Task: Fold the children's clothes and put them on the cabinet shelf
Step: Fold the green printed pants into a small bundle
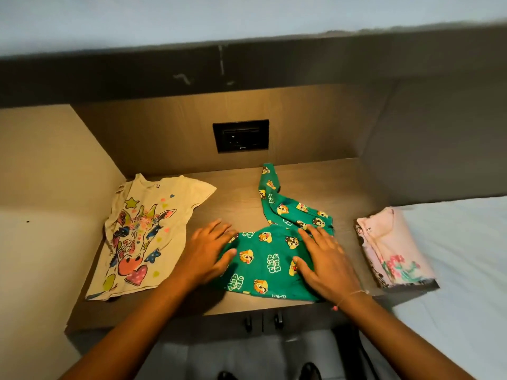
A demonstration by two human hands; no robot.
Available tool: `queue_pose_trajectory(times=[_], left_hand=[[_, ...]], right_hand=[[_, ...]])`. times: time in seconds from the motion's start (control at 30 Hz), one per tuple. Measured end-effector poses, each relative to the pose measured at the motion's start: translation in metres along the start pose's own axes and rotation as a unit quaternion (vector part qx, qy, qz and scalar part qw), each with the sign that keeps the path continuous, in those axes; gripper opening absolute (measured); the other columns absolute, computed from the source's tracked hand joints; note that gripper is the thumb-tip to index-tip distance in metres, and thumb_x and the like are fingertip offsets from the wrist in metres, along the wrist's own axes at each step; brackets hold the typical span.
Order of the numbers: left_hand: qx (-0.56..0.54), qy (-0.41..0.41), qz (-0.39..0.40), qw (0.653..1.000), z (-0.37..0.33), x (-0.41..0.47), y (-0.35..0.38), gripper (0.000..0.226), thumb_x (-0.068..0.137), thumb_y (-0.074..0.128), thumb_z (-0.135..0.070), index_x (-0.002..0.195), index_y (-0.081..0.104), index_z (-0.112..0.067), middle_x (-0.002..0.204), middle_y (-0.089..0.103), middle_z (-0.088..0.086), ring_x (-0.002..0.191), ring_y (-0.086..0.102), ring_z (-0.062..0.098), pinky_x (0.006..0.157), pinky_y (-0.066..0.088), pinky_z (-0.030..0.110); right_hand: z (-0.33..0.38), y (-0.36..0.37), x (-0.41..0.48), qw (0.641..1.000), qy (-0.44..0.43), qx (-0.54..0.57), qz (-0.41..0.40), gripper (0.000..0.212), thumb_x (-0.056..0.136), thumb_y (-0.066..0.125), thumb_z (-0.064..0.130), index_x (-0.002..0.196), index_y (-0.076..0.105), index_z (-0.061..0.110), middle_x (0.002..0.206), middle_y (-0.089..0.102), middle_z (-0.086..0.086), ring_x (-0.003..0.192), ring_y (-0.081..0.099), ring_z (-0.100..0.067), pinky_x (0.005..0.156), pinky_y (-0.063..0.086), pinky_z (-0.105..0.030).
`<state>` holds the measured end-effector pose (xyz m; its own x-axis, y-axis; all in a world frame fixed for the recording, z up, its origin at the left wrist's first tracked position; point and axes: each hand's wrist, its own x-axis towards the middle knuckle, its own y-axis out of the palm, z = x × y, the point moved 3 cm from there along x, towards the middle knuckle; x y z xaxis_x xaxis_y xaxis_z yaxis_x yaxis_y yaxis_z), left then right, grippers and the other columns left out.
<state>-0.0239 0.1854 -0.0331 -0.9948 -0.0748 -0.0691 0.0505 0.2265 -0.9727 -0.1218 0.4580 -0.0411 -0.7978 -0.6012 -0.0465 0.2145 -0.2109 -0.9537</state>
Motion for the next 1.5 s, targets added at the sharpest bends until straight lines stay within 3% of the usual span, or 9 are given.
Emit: queue_pose_trajectory(times=[0.23, 0.4, 0.5, 0.67, 0.9, 1.13, 1.27, 1.37, 1.5], left_hand=[[-0.006, -0.035, 0.025, 0.999, -0.008, -0.01, 0.061, 0.07, 0.09, 0.013, -0.076, 0.148, -0.013, -0.048, 0.159, -0.024, -0.012, 0.145, -0.025, 0.013, 0.115, -0.02, 0.044], [-0.017, -0.03, 0.023, 0.999, -0.008, -0.014, 0.067, 0.072, 0.087, 0.014, -0.08, 0.147, -0.015, -0.051, 0.158, -0.024, -0.014, 0.143, -0.028, 0.008, 0.116, -0.018, 0.045], [-0.033, -0.028, 0.027, 0.999, -0.008, -0.014, 0.064, 0.073, 0.086, 0.014, -0.081, 0.147, -0.012, -0.051, 0.16, -0.021, -0.012, 0.145, -0.024, 0.01, 0.119, -0.012, 0.049], [-0.11, -0.039, -0.028, 0.993, -0.007, -0.013, 0.054, 0.072, 0.086, 0.023, -0.079, 0.15, 0.006, -0.049, 0.16, -0.009, -0.013, 0.146, -0.016, 0.006, 0.119, -0.008, 0.042], [-0.162, -0.056, -0.122, 0.978, 0.002, 0.044, -0.004, 0.069, 0.089, 0.062, -0.035, 0.149, 0.028, -0.034, 0.161, 0.015, 0.001, 0.149, 0.003, 0.02, 0.118, 0.013, 0.057], [0.069, 0.128, 0.029, 0.989, -0.042, 0.137, -0.043, 0.081, 0.075, 0.072, -0.025, 0.147, 0.036, -0.033, 0.163, -0.002, 0.011, 0.148, -0.008, 0.033, 0.117, 0.003, 0.051], [0.095, 0.097, 0.158, 0.978, -0.038, 0.148, -0.041, 0.058, 0.079, 0.067, -0.034, 0.134, 0.055, -0.02, 0.158, 0.026, 0.012, 0.146, 0.015, 0.032, 0.117, 0.017, 0.051], [0.007, 0.013, 0.185, 0.983, -0.016, 0.137, -0.043, 0.044, 0.081, 0.07, -0.033, 0.121, 0.059, -0.02, 0.126, 0.062, 0.008, 0.111, 0.057, 0.022, 0.094, 0.048, 0.036], [-0.233, -0.081, 0.182, 0.952, 0.021, 0.127, -0.055, 0.02, 0.081, 0.077, -0.026, 0.093, 0.062, -0.018, 0.103, 0.071, 0.008, 0.09, 0.068, 0.019, 0.074, 0.056, 0.029]], right_hand=[[-0.024, 0.031, -0.006, 0.99, 0.042, -0.113, 0.07, 0.081, 0.088, 0.005, 0.073, 0.154, -0.011, 0.027, 0.161, -0.017, -0.002, 0.148, -0.018, -0.024, 0.12, -0.007, -0.051], [-0.014, 0.006, 0.018, 0.998, 0.043, -0.052, -0.014, 0.066, 0.091, 0.032, 0.06, 0.146, 0.033, 0.026, 0.155, 0.033, -0.003, 0.143, 0.026, -0.025, 0.119, 0.015, -0.051], [0.0, -0.017, 0.076, 0.994, 0.053, 0.023, -0.089, 0.051, 0.093, 0.044, 0.053, 0.135, 0.046, 0.023, 0.135, 0.053, -0.002, 0.125, 0.045, -0.022, 0.107, 0.038, -0.045], [0.01, -0.023, 0.156, 0.988, 0.14, -0.025, 0.054, 0.055, 0.088, 0.054, 0.059, 0.125, 0.061, 0.019, 0.127, 0.059, -0.013, 0.12, 0.049, -0.033, 0.1, 0.042, -0.045], [0.023, -0.031, 0.158, 0.98, -0.026, 0.175, 0.096, 0.026, 0.093, 0.061, 0.022, 0.118, 0.067, 0.027, 0.119, 0.069, -0.004, 0.11, 0.062, -0.026, 0.098, 0.047, -0.037], [0.028, -0.041, 0.139, 0.982, -0.131, 0.076, 0.115, 0.052, 0.088, 0.051, 0.0, 0.124, 0.064, 0.034, 0.12, 0.067, -0.002, 0.107, 0.059, -0.026, 0.087, 0.047, -0.035], [0.018, -0.043, 0.13, 0.986, -0.117, 0.073, 0.097, 0.051, 0.092, 0.049, 0.004, 0.128, 0.06, 0.037, 0.109, 0.065, 0.0, 0.102, 0.057, -0.024, 0.08, 0.044, -0.031], [0.011, -0.045, 0.127, 0.987, -0.075, 0.126, 0.062, 0.031, 0.096, 0.054, 0.02, 0.122, 0.065, 0.034, 0.113, 0.07, 0.002, 0.102, 0.062, -0.022, 0.085, 0.052, -0.039], [0.003, -0.047, 0.135, 0.987, -0.023, 0.16, 0.009, 0.024, 0.094, 0.059, 0.029, 0.116, 0.067, 0.033, 0.109, 0.072, -0.001, 0.103, 0.064, -0.025, 0.087, 0.052, -0.037]])
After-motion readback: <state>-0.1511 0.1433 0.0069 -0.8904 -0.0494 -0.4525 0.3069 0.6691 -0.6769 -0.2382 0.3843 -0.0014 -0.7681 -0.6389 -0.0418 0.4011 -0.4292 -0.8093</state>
